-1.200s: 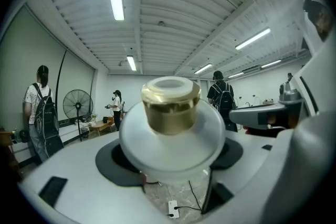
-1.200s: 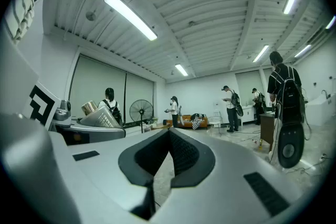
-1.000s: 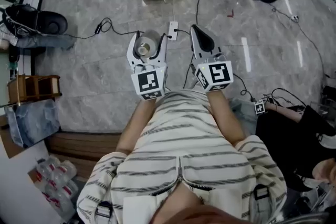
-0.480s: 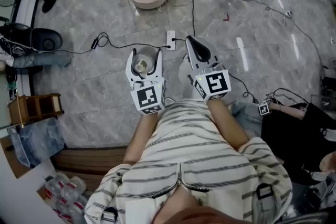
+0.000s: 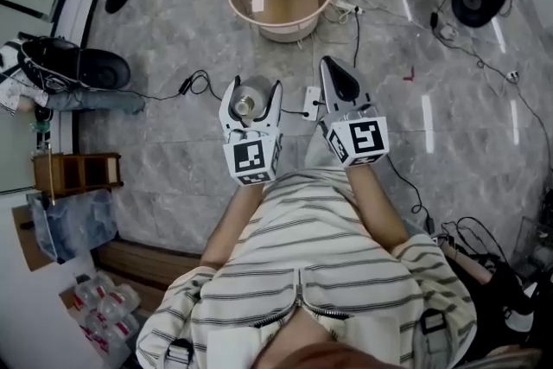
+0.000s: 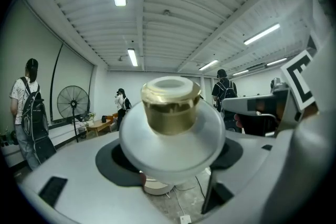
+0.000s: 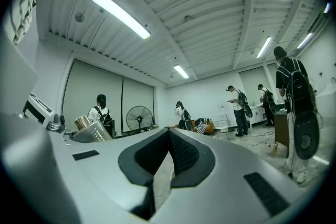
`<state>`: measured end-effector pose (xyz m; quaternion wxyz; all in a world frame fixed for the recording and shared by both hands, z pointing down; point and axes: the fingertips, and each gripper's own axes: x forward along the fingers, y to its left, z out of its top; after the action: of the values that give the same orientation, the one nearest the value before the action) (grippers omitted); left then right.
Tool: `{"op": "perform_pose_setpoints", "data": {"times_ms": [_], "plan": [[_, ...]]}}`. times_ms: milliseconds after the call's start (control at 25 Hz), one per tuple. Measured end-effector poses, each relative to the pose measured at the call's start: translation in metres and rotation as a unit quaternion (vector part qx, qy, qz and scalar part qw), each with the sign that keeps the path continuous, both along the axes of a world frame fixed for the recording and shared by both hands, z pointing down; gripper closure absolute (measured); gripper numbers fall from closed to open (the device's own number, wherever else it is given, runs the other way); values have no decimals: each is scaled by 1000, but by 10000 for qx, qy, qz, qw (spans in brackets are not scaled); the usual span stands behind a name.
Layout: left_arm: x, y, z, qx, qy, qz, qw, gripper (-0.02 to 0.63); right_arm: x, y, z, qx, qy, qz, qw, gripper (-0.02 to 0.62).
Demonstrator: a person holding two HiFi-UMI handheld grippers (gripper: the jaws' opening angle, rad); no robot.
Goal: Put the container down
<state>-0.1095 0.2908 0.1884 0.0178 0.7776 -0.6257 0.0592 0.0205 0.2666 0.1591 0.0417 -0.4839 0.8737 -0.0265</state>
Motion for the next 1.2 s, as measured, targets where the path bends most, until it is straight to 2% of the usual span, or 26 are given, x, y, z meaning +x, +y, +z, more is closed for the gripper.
{"op": "perform_pose_setpoints", "data": {"times_ms": [240, 480, 640, 840, 1200], "plan": [[27, -103, -11, 44, 63, -46, 10000, 276, 21, -106, -7, -18, 14, -186, 9998, 586], [47, -162, 7, -241, 57, -106, 9996, 276, 33, -167, 16, -236, 3, -372, 9990, 586], [48, -187, 27, -490, 73, -182, 9986, 276, 32, -194, 36, -455, -20, -471, 9979, 586], [39, -228, 54, -773, 65, -173, 9968, 276, 31, -237, 60, -732, 13, -369, 9966, 586], [21, -314, 103, -1128, 5, 145, 9935, 276, 5, -313, 104, -1131, 275, -186, 9930, 586]]}}
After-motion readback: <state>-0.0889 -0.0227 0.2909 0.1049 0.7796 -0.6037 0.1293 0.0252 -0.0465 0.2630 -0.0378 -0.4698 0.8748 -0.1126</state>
